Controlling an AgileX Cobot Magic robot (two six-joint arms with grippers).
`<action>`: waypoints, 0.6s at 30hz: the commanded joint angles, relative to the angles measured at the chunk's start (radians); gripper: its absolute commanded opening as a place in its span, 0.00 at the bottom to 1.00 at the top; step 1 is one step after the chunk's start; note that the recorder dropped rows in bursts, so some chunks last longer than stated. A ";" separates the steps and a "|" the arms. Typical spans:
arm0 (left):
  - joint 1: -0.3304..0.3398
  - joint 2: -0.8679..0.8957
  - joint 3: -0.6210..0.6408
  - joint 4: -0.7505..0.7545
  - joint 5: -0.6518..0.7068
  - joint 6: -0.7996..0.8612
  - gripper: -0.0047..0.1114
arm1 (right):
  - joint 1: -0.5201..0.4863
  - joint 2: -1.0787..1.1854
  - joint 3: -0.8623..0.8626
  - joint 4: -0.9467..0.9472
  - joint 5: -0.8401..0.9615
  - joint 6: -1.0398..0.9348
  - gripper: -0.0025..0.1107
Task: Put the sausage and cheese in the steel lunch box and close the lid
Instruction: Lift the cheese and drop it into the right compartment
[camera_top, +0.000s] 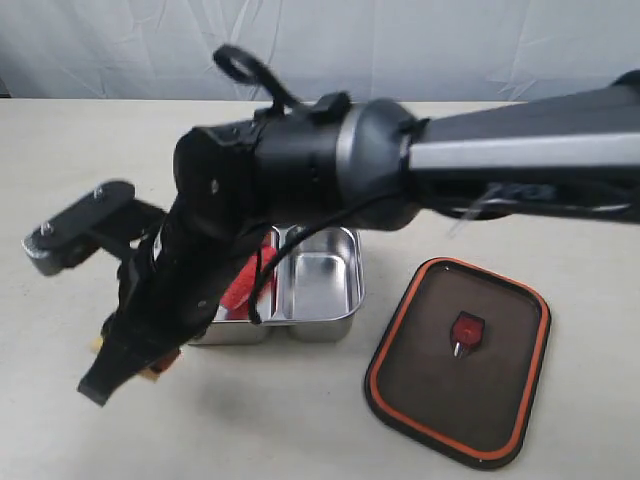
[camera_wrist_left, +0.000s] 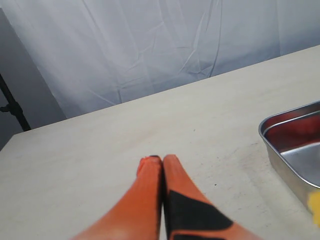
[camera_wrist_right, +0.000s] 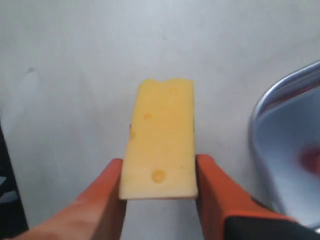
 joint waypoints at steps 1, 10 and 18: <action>-0.008 -0.005 0.003 -0.010 -0.007 -0.003 0.04 | -0.046 -0.122 -0.003 -0.227 -0.052 0.200 0.02; -0.008 -0.005 0.003 -0.025 -0.007 -0.003 0.04 | -0.236 -0.144 -0.003 -0.444 0.033 0.477 0.02; -0.008 -0.005 0.003 -0.025 -0.007 -0.003 0.04 | -0.303 -0.110 -0.003 -0.414 0.133 0.496 0.02</action>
